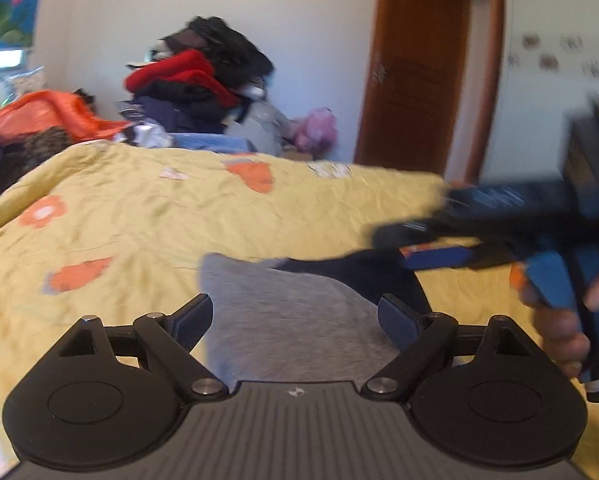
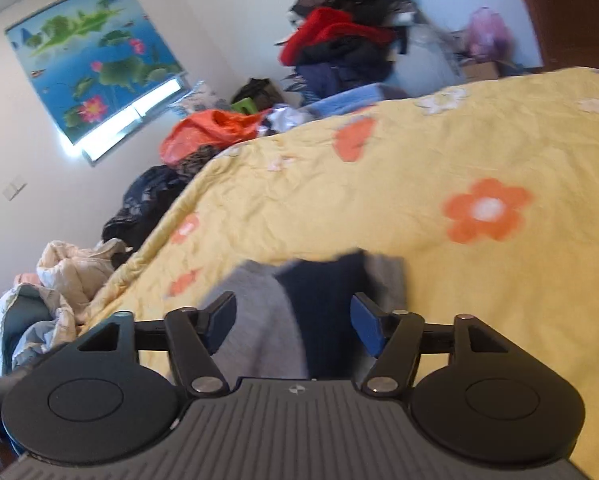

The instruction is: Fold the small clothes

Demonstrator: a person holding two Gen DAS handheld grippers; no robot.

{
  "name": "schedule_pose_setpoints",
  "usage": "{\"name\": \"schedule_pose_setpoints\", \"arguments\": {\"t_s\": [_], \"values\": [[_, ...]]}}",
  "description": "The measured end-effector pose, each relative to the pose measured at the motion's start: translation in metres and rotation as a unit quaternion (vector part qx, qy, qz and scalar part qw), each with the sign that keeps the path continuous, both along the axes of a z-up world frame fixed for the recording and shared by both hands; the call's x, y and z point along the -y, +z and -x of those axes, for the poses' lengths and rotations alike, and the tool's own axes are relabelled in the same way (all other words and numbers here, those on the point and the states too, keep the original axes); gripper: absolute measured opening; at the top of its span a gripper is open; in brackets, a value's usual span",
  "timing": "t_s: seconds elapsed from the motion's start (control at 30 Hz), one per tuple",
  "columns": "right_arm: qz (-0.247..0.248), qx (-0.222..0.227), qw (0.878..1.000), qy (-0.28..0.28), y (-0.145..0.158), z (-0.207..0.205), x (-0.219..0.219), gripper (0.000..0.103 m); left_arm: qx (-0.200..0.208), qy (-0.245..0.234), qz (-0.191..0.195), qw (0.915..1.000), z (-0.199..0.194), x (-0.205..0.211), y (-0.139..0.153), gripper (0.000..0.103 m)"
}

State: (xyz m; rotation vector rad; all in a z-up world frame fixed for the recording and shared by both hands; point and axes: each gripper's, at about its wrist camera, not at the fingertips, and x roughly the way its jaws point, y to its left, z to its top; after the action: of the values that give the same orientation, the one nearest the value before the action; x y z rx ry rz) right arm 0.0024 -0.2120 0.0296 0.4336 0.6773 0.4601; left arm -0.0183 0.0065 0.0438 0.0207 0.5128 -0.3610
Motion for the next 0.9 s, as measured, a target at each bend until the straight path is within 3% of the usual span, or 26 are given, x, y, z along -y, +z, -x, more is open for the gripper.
{"name": "schedule_pose_setpoints", "arguments": {"t_s": [0.1, 0.17, 0.2, 0.27, 0.33, 0.4, 0.47, 0.53, 0.6, 0.7, 0.77, 0.83, 0.9], "values": [[0.022, -0.037, 0.999, 0.008, -0.018, -0.039, -0.027, 0.070, -0.058, 0.003, -0.058, 0.9966, -0.028, 0.024, -0.033, 0.090], [0.028, -0.080, 0.996, -0.001, -0.041, -0.056, -0.034, 0.066, -0.038, 0.011, -0.077, 0.9962, -0.028, 0.027, -0.049, 0.094], [0.011, -0.061, 0.998, -0.004, -0.046, -0.056, -0.027, 0.061, -0.029, 0.009, -0.083, 0.9961, -0.025, 0.029, -0.053, 0.094], [-0.005, -0.076, 0.997, -0.020, -0.052, -0.060, -0.021, 0.042, -0.028, 0.014, -0.083, 0.9961, -0.024, 0.030, -0.053, 0.094], [-0.022, -0.106, 0.993, -0.038, -0.058, -0.068, -0.008, 0.013, -0.030, 0.014, -0.077, 0.9965, -0.024, 0.028, -0.052, 0.095], [-0.039, -0.120, 0.991, -0.036, -0.061, -0.071, -0.001, 0.007, -0.028, 0.012, -0.078, 0.9965, -0.023, 0.027, -0.051, 0.095], [-0.035, -0.111, 0.992, -0.050, -0.050, -0.059, 0.002, 0.010, -0.027, 0.012, -0.077, 0.9966, -0.023, 0.028, -0.051, 0.095], [-0.024, -0.066, 0.996, -0.062, -0.031, -0.039, -0.002, 0.034, -0.026, 0.012, -0.077, 0.9966, -0.023, 0.030, -0.051, 0.095], [-0.027, -0.022, 0.998, -0.043, -0.015, -0.023, -0.010, 0.043, -0.026, 0.012, -0.079, 0.9965, -0.023, 0.031, -0.051, 0.097], [-0.015, -0.019, 1.000, -0.011, -0.007, -0.023, -0.025, 0.058, -0.027, 0.013, -0.080, 0.9963, -0.024, 0.034, -0.052, 0.099], [0.014, -0.034, 0.999, -0.011, -0.015, -0.034, -0.034, 0.058, -0.027, 0.013, -0.079, 0.9965, -0.024, 0.033, -0.052, 0.100], [0.032, -0.088, 0.995, -0.019, -0.037, -0.055, -0.038, 0.056, -0.025, 0.013, -0.078, 0.9965, -0.024, 0.033, -0.052, 0.100], [0.019, -0.074, 0.997, -0.016, -0.047, -0.063, -0.035, 0.054, -0.024, 0.015, -0.078, 0.9966, -0.024, 0.033, -0.053, 0.100]]}}
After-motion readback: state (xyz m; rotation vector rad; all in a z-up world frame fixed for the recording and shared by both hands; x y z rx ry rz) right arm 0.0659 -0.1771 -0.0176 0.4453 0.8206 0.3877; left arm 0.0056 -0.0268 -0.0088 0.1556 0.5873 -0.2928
